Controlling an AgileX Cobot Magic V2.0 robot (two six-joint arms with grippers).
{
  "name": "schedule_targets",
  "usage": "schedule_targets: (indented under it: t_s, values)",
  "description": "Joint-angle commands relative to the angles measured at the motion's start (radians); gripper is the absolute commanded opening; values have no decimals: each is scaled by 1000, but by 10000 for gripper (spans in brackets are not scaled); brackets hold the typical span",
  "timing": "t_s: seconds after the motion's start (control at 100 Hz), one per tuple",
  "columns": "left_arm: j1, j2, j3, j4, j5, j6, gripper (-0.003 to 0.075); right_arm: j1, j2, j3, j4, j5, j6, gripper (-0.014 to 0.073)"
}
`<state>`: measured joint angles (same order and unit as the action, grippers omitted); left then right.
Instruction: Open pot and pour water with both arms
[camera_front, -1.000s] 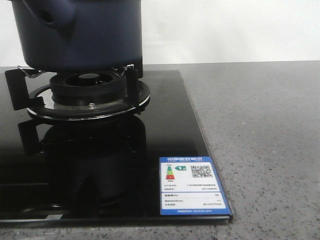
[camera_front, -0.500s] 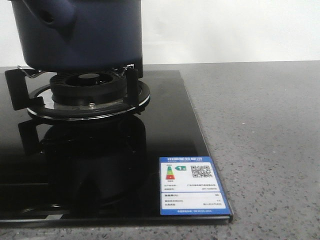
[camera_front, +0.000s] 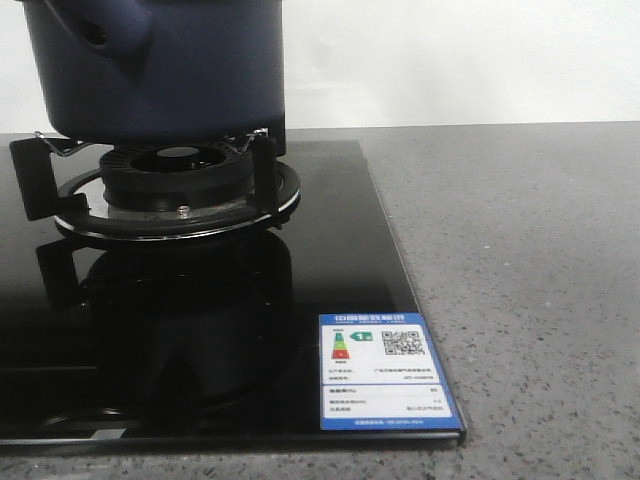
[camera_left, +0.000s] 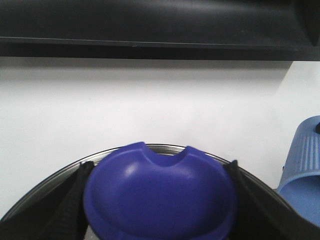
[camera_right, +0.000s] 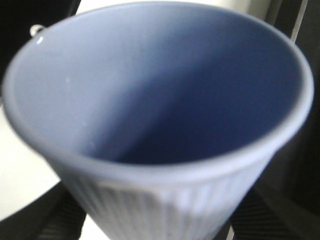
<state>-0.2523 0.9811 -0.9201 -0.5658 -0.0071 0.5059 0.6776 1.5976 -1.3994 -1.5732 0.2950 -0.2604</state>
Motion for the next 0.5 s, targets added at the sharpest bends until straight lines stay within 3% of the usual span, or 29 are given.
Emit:
schedule_targets:
  t_s: [0.0,0.36,0.49]
  values:
    - [4,-19,-38,3,-90,-1,372,4,-45,-42,-33,5,-2,356]
    - [4,-19,-38,3,-90,-1,372,4,-45,-42,-29,12,1,356]
    - [4,-19,-38,3,-90,-1,372,4,-45,-42,19,35,91,356]
